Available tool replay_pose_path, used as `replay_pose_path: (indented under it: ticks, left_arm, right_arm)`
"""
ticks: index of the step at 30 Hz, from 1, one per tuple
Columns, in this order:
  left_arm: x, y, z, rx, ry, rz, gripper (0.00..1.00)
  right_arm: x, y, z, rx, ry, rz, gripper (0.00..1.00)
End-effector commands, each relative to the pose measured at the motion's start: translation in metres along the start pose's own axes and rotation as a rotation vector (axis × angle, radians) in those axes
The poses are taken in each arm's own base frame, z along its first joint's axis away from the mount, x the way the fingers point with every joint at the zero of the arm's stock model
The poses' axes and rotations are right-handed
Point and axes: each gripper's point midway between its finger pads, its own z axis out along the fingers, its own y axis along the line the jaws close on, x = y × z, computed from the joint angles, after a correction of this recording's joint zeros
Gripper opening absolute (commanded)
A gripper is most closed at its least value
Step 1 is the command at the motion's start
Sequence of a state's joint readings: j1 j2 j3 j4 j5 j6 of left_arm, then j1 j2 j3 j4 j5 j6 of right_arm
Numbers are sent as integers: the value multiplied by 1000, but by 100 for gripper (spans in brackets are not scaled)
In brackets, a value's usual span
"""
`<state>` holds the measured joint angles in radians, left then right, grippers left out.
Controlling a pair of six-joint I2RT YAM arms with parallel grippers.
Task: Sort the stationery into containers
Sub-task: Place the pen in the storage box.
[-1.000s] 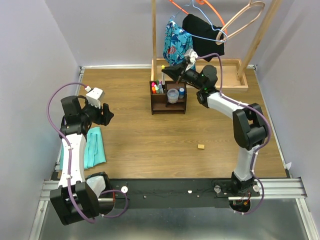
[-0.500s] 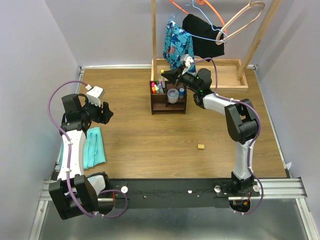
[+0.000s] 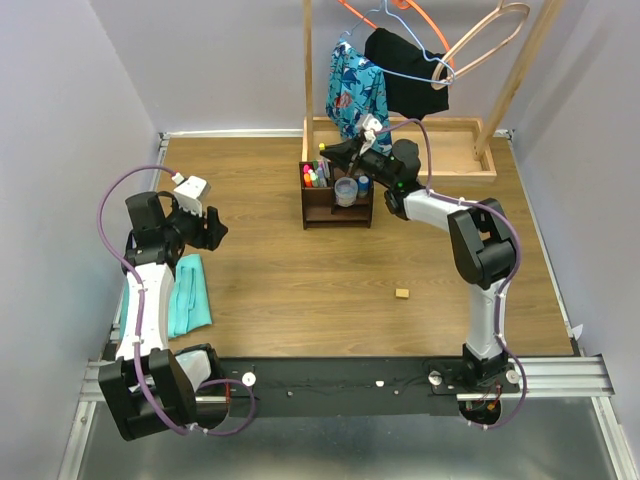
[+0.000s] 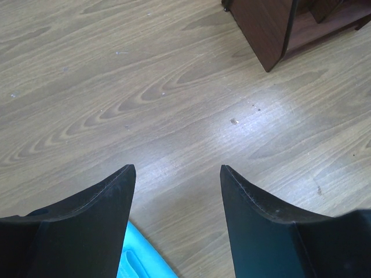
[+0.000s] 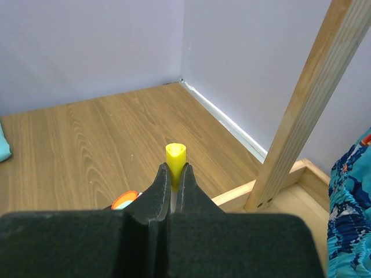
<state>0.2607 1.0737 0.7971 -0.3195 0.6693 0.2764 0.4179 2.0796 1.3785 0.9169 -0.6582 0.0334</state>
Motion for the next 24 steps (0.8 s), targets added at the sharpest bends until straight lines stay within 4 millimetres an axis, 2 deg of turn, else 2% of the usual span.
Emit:
replay_pose_path:
  ticks: [1, 3, 8, 11, 17, 23, 24]
  left_arm:
    - [-2, -2, -4, -13, -25, 4, 69]
    - [-1, -2, -5, -13, -25, 2, 69]
    - [0, -6, -7, -8, -30, 1, 69]
    - [1, -6, -7, -9, -35, -1, 69]
    - [2, -7, -5, -7, -44, -11, 69]
    - [2, -6, -3, -4, -52, -21, 69]
    - [1, -6, -2, -5, -53, -20, 69]
  right_arm:
    - [55, 6, -12, 12, 136, 46, 0]
    - [54, 8, -14, 10, 131, 61, 1]
    - [34, 14, -10, 1, 79, 151, 0]
    - [28, 16, -11, -3, 80, 175, 1]
    - [18, 22, -16, -8, 81, 156, 1]
    - [19, 33, -15, -45, 99, 133, 1]
    - [13, 36, -14, -49, 93, 116, 0]
